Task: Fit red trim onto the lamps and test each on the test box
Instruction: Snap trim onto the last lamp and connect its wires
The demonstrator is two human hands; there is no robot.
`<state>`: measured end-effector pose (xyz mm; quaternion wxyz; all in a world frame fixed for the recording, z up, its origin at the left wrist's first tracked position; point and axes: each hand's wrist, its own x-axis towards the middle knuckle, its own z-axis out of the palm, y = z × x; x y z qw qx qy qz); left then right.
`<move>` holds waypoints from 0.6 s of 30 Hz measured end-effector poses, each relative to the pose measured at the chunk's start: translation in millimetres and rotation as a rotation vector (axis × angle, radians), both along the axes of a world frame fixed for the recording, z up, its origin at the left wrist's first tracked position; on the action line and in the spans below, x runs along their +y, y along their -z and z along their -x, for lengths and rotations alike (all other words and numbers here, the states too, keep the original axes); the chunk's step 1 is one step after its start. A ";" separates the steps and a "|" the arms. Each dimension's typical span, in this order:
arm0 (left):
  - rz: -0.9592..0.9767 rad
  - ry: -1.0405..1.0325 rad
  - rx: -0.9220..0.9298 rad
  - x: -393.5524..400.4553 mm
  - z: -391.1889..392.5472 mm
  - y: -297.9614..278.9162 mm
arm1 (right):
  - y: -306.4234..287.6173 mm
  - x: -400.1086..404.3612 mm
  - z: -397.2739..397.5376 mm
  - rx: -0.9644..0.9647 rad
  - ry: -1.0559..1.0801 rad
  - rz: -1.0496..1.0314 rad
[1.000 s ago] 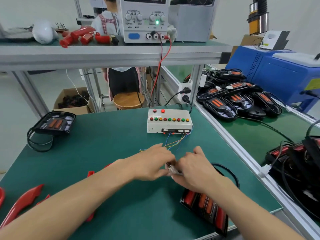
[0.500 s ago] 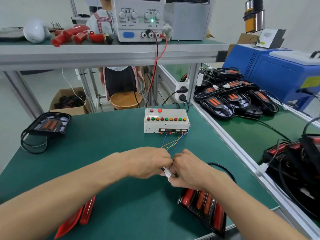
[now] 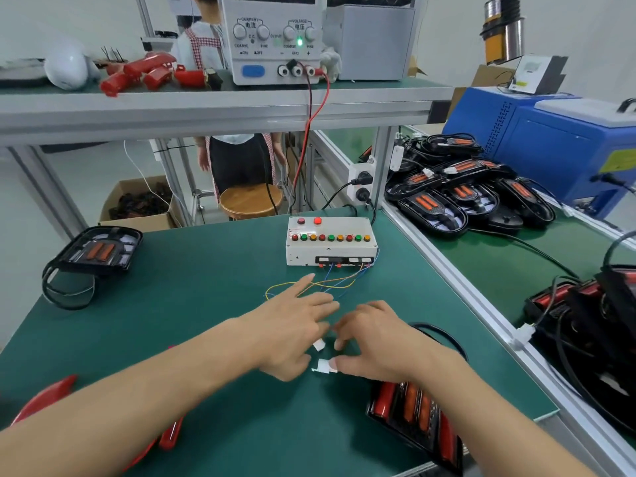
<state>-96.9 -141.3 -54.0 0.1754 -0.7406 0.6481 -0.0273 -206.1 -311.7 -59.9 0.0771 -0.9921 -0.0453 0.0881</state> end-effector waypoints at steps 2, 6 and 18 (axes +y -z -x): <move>0.110 0.012 0.006 2.3 12.9 7.1 | -1.3 -6.7 16.0 -0.137 0.046 -0.114; 0.218 0.018 0.060 -1.3 39.2 24.3 | 8.3 -21.3 79.9 -0.515 0.615 -0.327; 0.133 -0.168 0.284 -28.3 72.2 36.4 | 26.4 8.5 141.9 -0.141 1.196 -0.633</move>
